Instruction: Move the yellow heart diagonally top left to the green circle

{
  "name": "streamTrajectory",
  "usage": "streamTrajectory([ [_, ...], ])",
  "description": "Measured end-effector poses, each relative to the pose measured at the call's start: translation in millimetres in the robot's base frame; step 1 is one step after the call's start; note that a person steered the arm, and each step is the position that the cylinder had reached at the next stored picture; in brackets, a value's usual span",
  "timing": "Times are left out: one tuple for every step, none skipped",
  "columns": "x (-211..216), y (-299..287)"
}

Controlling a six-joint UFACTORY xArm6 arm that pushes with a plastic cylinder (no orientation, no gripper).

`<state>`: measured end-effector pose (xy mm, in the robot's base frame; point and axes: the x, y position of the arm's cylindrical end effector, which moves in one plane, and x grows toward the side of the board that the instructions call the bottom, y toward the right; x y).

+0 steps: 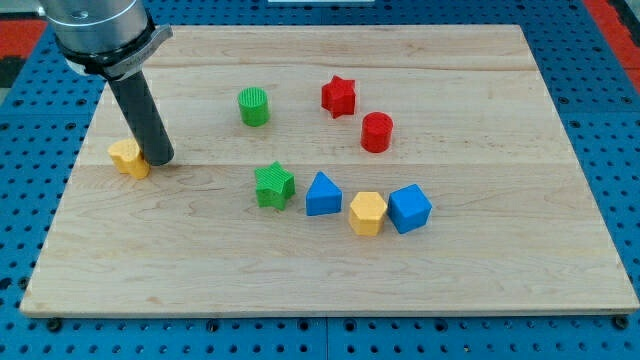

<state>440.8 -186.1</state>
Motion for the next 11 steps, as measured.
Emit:
streamTrajectory([
  [35,33],
  [47,-7],
  [28,-65],
  [-17,-45],
  [-35,-26],
  [1,-26],
  [18,7],
  [-18,15],
  [-81,-33],
  [-123,-44],
  [-117,-43],
])
